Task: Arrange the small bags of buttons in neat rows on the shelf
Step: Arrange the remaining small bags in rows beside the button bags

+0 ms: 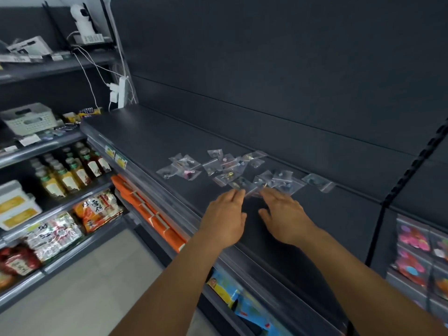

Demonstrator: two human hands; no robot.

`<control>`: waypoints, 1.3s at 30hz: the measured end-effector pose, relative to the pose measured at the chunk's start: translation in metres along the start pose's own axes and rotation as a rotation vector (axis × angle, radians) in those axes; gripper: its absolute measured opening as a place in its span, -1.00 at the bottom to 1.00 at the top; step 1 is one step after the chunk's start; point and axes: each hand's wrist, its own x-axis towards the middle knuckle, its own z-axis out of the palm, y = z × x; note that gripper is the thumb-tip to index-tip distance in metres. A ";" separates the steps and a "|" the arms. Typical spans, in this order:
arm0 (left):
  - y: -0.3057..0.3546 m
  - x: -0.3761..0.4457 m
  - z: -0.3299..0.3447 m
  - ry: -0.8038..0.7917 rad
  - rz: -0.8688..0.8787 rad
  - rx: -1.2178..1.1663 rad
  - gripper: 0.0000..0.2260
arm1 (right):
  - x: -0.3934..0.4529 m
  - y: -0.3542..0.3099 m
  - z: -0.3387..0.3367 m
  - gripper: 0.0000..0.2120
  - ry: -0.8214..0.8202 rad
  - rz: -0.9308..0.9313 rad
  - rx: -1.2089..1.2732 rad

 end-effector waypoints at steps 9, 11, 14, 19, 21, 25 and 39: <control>-0.036 0.057 0.010 -0.228 0.149 0.110 -0.51 | 0.019 -0.002 0.018 -0.51 -0.020 0.068 -0.113; -0.042 0.055 0.010 -0.238 0.202 0.124 -0.52 | 0.012 -0.013 0.019 -0.54 0.019 0.115 -0.141; -0.048 0.045 0.006 -0.219 0.301 0.150 -0.55 | 0.001 -0.031 0.025 -0.62 0.050 0.183 -0.155; -0.054 0.048 -0.003 -0.049 0.410 0.041 -0.63 | 0.008 -0.035 0.023 -0.60 0.159 0.277 -0.070; -0.057 0.059 -0.002 -0.046 0.415 0.027 -0.57 | 0.015 -0.027 0.019 -0.46 0.153 0.307 -0.048; -0.058 0.078 0.001 -0.162 0.505 0.106 -0.48 | 0.022 -0.018 0.014 -0.37 0.028 0.288 -0.026; -0.065 0.078 -0.009 -0.151 0.376 -0.108 -0.88 | 0.014 -0.023 0.008 -0.90 0.153 0.529 0.184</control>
